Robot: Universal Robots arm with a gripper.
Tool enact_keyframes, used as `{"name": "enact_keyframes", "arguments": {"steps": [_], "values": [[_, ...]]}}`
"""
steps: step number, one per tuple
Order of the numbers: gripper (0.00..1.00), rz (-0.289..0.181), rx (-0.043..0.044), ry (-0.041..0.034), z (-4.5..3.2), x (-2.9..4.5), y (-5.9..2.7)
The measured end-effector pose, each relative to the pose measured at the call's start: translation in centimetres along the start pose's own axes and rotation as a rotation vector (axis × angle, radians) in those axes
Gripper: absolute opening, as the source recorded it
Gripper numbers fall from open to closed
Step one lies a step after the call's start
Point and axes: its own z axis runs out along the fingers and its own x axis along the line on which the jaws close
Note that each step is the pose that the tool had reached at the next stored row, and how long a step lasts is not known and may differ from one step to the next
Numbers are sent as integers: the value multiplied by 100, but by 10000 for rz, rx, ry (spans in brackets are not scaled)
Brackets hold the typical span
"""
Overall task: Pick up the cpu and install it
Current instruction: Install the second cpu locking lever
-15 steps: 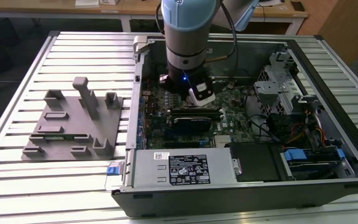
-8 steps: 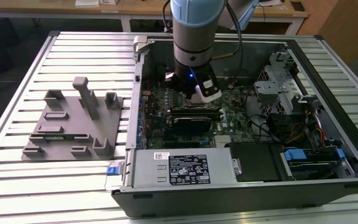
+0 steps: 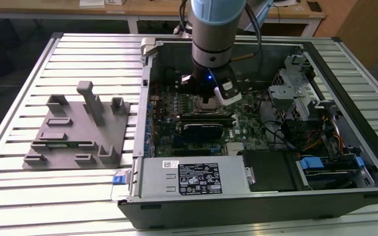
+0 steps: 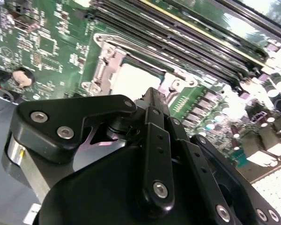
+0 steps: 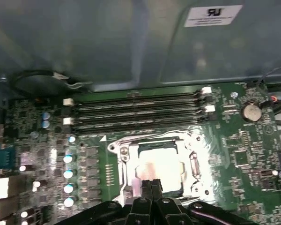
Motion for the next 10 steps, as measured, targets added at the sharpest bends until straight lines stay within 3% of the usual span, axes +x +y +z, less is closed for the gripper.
{"name": "enact_keyframes", "arguments": {"steps": [10], "values": [[11, -10, 242, -30, 35, -101, 125]]}}
